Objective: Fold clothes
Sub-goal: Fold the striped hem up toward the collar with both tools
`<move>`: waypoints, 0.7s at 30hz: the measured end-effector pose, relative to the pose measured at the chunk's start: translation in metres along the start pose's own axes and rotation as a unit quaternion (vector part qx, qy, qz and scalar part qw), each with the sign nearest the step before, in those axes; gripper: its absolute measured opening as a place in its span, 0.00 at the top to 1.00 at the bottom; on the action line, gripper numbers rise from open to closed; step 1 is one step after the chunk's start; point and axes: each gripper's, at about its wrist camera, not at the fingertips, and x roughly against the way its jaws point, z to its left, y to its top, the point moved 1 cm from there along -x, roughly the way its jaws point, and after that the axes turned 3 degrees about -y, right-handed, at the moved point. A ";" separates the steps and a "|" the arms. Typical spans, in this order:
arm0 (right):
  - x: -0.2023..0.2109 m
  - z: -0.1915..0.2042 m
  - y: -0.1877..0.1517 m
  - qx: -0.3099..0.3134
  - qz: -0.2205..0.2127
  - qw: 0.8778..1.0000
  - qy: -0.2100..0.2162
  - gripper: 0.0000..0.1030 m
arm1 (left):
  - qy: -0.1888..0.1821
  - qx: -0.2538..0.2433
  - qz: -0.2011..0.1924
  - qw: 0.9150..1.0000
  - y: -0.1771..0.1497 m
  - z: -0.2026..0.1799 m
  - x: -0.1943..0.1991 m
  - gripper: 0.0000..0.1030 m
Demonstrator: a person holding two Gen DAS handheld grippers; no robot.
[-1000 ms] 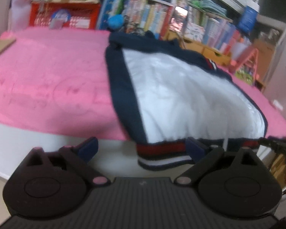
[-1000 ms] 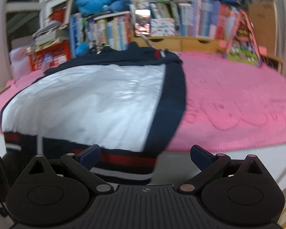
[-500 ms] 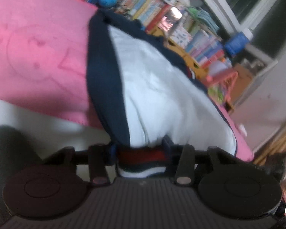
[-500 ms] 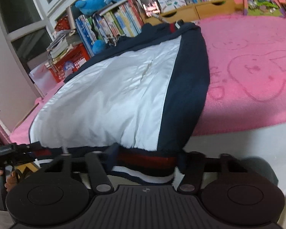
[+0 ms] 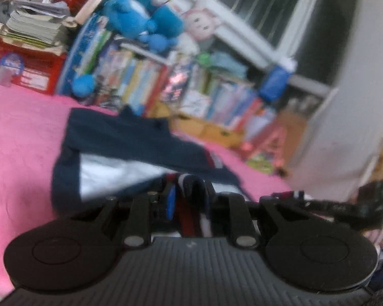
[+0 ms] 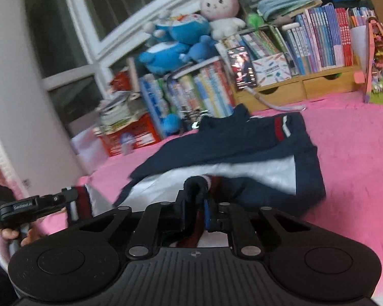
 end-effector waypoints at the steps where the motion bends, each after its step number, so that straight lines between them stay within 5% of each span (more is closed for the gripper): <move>1: -0.016 -0.005 0.006 -0.004 0.004 1.000 -0.010 0.86 | 0.018 -0.009 0.004 1.000 0.003 0.004 -0.010 0.80; 6: -0.092 -0.038 0.018 -0.022 0.032 0.998 -0.050 0.86 | 0.090 -0.050 0.045 0.994 0.001 0.024 -0.047 0.77; 11: -0.122 -0.061 0.009 -0.012 0.038 0.996 -0.081 0.83 | 0.115 -0.053 0.069 0.990 -0.004 0.048 -0.070 0.59; 13: -0.112 -0.072 0.016 -0.010 0.008 0.996 -0.086 0.67 | 0.115 -0.048 0.072 0.990 -0.003 0.056 -0.073 0.55; 17: -0.085 -0.093 0.033 0.029 -0.047 0.992 -0.110 0.59 | 0.113 -0.046 0.080 0.989 -0.004 0.068 -0.080 0.49; 19: -0.082 -0.094 0.034 0.079 -0.029 0.992 -0.097 0.43 | 0.113 -0.048 0.080 0.989 0.000 0.070 -0.081 0.47; 21: -0.086 -0.088 0.028 0.138 -0.011 0.986 -0.089 0.39 | 0.116 -0.059 0.059 0.990 0.013 0.068 -0.074 0.48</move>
